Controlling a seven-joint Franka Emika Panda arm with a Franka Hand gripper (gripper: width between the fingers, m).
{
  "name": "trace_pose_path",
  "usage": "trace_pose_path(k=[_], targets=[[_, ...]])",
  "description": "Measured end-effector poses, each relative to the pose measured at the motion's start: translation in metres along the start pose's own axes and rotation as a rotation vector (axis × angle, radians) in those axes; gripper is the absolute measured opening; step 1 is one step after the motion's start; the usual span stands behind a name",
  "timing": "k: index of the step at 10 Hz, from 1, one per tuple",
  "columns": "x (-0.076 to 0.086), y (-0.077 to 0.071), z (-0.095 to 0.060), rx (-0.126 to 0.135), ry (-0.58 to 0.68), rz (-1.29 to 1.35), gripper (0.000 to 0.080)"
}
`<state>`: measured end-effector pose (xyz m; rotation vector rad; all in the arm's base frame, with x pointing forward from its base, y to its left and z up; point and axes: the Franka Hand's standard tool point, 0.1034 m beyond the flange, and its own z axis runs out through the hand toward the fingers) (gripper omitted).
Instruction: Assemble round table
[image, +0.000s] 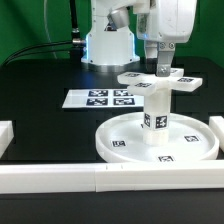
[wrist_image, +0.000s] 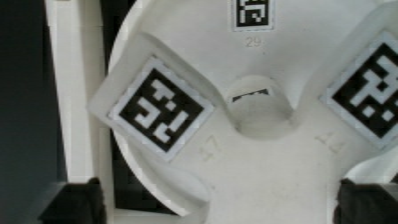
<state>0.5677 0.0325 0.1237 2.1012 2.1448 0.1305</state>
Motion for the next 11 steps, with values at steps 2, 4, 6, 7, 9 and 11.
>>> trace_pose_path(k=[2, 4, 6, 7, 9, 11], targets=[[0.000, -0.001, 0.001, 0.002, 0.000, 0.000, 0.0648], [0.001, -0.008, 0.008, 0.015, 0.002, -0.002, 0.0648], [0.002, -0.012, 0.015, 0.027, 0.004, -0.002, 0.0648], [0.002, -0.014, 0.018, 0.032, 0.004, -0.002, 0.0648], [0.003, -0.016, 0.022, 0.040, 0.005, -0.003, 0.0648], [0.003, -0.017, 0.024, 0.041, 0.006, -0.004, 0.0601]])
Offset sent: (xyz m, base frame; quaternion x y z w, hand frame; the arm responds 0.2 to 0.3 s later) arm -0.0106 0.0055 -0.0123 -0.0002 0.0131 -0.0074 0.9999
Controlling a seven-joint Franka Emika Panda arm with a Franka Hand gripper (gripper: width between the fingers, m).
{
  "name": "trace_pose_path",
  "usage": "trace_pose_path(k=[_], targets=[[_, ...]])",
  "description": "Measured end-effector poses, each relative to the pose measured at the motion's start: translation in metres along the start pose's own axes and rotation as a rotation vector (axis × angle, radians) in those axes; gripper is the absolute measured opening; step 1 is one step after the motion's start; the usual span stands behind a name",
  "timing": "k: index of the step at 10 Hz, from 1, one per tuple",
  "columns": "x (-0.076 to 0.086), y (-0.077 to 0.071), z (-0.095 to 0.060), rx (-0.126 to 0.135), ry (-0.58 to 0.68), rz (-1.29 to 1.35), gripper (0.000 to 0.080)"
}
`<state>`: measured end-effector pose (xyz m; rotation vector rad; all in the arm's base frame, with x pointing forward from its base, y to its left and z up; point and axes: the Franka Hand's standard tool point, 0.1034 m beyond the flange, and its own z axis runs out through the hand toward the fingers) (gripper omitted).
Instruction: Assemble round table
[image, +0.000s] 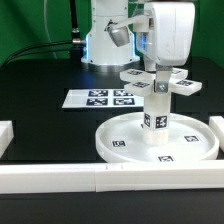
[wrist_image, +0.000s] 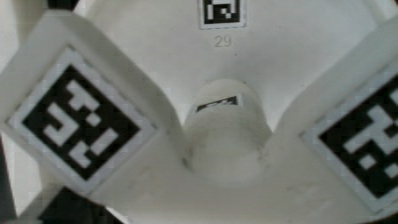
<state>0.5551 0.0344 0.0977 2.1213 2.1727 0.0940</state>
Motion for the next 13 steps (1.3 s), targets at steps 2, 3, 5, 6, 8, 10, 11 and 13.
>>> trace_pose_path(k=[2, 3, 5, 6, 8, 10, 11, 13], targets=[[-0.0006, -0.0001, 0.0001, 0.001, 0.000, 0.032, 0.0448], [-0.0008, -0.0001, 0.0001, 0.001, 0.000, 0.032, 0.0448], [-0.0005, -0.0001, 0.0002, 0.001, 0.001, 0.116, 0.0449], [-0.0003, -0.0001, 0.0002, 0.001, 0.001, 0.192, 0.0449], [-0.0010, -0.0009, 0.0005, -0.005, 0.009, 0.436, 0.0449], [0.0014, -0.0022, 0.0005, -0.006, 0.014, 0.633, 0.0450], [0.0022, -0.0022, 0.0004, -0.008, 0.015, 0.695, 0.0450], [0.0035, -0.0027, 0.0003, -0.001, 0.019, 0.877, 0.0452]])
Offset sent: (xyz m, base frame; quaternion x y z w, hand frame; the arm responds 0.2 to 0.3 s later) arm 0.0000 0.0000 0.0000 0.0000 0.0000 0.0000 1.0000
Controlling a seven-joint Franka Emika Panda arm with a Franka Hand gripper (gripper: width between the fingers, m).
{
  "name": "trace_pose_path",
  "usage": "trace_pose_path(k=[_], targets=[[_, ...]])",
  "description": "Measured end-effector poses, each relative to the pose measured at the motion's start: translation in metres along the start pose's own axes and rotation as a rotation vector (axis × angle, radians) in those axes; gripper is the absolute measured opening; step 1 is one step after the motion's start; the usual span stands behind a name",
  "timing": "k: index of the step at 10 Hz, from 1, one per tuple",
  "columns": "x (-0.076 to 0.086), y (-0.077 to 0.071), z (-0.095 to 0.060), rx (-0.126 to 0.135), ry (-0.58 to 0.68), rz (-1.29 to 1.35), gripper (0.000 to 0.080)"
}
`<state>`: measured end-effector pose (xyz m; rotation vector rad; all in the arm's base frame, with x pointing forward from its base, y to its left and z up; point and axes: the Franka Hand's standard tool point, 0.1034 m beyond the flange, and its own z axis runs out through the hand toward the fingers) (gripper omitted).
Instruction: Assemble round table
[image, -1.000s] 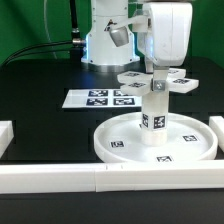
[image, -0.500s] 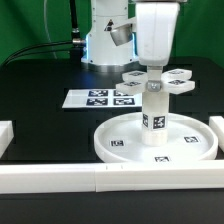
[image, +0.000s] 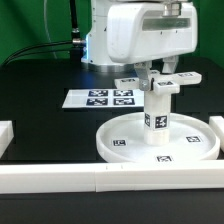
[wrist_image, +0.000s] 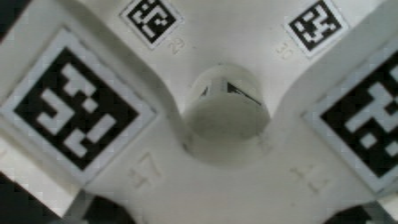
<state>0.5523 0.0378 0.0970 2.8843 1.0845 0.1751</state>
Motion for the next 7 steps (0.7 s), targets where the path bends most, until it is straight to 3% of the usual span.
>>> trace_pose_path(k=[7], targets=[[-0.0015, -0.0002, 0.0001, 0.031, 0.001, 0.477, 0.0452]])
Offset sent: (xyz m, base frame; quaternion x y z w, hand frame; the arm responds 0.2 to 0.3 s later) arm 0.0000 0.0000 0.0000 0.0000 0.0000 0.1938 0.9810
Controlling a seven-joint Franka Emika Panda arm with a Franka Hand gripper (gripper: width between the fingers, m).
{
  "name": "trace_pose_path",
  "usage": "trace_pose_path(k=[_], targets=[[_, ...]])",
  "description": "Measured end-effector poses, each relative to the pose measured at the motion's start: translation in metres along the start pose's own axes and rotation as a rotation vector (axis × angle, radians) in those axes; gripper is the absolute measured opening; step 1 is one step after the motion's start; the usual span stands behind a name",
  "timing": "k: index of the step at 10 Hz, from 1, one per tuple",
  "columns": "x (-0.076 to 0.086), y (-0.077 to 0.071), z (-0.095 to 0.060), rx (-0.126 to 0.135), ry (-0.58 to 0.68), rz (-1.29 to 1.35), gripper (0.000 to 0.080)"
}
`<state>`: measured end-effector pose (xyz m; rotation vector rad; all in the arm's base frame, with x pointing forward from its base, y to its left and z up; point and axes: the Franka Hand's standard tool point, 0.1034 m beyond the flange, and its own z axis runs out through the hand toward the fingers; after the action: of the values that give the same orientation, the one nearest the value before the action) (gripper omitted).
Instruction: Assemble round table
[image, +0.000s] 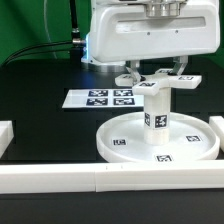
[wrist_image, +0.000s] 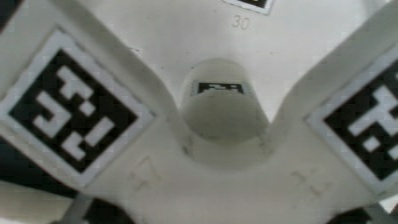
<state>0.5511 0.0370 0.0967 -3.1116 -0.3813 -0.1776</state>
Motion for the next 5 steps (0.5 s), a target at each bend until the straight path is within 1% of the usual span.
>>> trace_pose_path(k=[2, 5], targets=[[-0.0016, 0.0021, -0.0018, 0.018, 0.006, 0.223, 0.0452], [-0.0015, 0.0036, -0.0040, 0.040, 0.019, 0.483, 0.0452]])
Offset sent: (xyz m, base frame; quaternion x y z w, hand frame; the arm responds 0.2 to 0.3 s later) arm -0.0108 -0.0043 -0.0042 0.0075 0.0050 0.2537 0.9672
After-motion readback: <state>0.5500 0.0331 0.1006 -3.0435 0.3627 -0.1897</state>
